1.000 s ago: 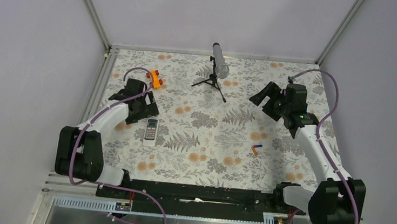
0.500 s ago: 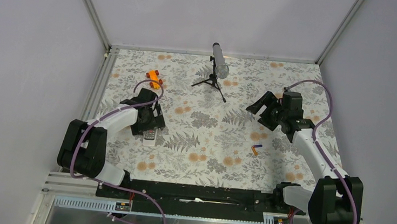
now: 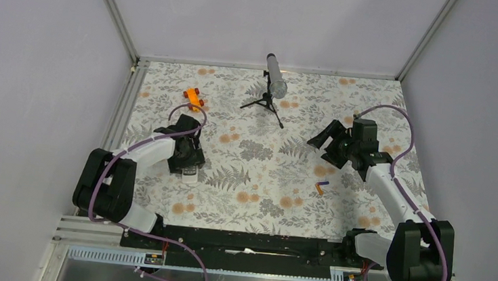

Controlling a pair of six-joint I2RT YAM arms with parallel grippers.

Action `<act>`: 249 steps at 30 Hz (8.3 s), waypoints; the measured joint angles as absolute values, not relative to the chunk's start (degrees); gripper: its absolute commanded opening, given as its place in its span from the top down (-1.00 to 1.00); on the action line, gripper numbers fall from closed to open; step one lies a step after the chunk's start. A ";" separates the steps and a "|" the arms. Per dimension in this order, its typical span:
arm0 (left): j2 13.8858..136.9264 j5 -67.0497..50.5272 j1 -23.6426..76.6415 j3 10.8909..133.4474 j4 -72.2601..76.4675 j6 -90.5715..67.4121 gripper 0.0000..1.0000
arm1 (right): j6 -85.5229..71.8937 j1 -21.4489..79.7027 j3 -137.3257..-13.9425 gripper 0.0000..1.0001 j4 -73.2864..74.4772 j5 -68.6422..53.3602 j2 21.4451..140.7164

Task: Load the batteries into the remote control

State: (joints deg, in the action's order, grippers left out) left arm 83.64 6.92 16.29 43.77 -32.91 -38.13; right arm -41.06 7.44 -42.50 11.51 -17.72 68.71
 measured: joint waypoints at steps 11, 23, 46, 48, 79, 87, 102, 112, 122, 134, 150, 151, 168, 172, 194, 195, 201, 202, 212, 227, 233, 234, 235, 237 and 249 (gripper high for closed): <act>88.05 9.69 17.87 47.86 -34.94 -38.09 -0.29 | -41.65 7.44 -41.45 -0.66 11.53 -19.05 68.69; 87.74 5.72 17.89 48.69 -34.13 -36.03 0.29 | -40.86 7.44 -39.68 -0.64 10.50 -20.67 68.49; 73.76 -32.18 17.91 56.97 -12.97 -55.02 0.35 | -49.04 33.87 -37.01 -0.99 -33.21 -31.18 71.20; 72.66 -34.41 17.91 56.69 -9.32 -57.34 0.35 | -50.61 35.46 -38.30 -0.99 -36.14 -31.07 72.66; 64.45 -44.40 20.93 43.99 18.55 -68.86 -0.63 | -62.50 42.19 -37.85 0.09 -56.95 -25.36 78.91; 64.42 -39.88 21.17 47.86 3.49 -57.71 -0.98 | -45.39 44.16 -41.01 0.19 -39.27 -17.85 75.35; 65.69 -23.18 23.00 61.67 -22.20 -39.94 -0.80 | -23.38 54.98 -45.54 0.22 -17.74 0.99 73.63; 68.99 -22.31 25.15 61.45 -25.85 -40.56 -0.27 | -20.10 55.13 -49.93 0.17 -13.54 5.54 77.80; 71.44 -22.96 25.30 61.47 -25.76 -41.50 0.07 | -19.22 55.13 -50.39 0.13 -12.47 5.23 79.09; 73.97 -25.61 25.04 61.47 -24.47 -43.31 1.00 | -19.29 55.13 -50.39 -0.56 -13.32 3.42 79.33; 66.50 -38.28 11.44 57.06 -13.45 -45.08 1.00 | -34.74 49.67 -46.00 -0.99 -20.51 -1.78 66.17; 65.93 -39.33 11.05 56.71 -11.79 -45.80 1.00 | -37.34 48.14 -46.00 -0.99 -21.41 -2.87 66.13; 62.02 -45.52 10.28 50.22 10.57 -61.91 1.00 | -63.00 43.62 -46.00 -0.51 -35.40 -15.92 75.13; 62.02 -45.91 10.28 50.11 11.90 -64.12 1.00 | -64.58 43.62 -46.02 -0.60 -37.85 -16.99 76.05; 62.04 -47.99 10.11 50.11 15.14 -72.49 1.00 | -68.36 43.59 -49.41 0.13 -44.51 -18.35 80.42; 62.13 -47.92 10.09 50.11 15.11 -73.87 1.00 | -68.62 43.59 -49.56 0.19 -45.01 -18.65 80.42; 63.46 -47.68 10.04 50.13 15.57 -80.95 1.00 | -69.63 43.18 -49.82 0.41 -46.94 -19.00 80.49; 63.46 -47.57 9.98 50.19 15.53 -81.06 1.00 | -70.04 43.09 -49.82 0.42 -47.07 -19.14 80.55; 64.75 -49.34 9.56 51.68 15.64 -84.36 1.00 | -69.21 42.83 -48.64 0.39 -51.13 -19.77 80.51; 66.72 -50.11 8.29 53.98 14.17 -85.06 1.00 | -66.94 41.43 -52.03 -0.25 -44.23 -21.10 80.68; 64.84 -47.00 7.70 53.98 9.13 -78.54 1.00 | -70.04 41.23 -52.97 -0.30 -41.28 -21.54 82.94; 64.51 -46.61 7.70 53.98 8.49 -77.47 1.00 | -70.50 41.23 -52.97 -0.28 -40.97 -21.69 83.00; 64.20 -46.26 7.70 53.98 8.08 -76.53 1.00 | -70.89 41.23 -52.97 -0.24 -40.58 -21.78 83.02; 63.57 -45.50 7.70 53.98 6.96 -74.72 1.00 | -71.66 41.23 -52.97 -0.12 -39.75 -22.09 83.02; 61.95 -43.88 9.98 53.98 6.11 -67.24 1.00 | -73.17 41.25 -53.39 -0.22 -31.75 -21.67 79.81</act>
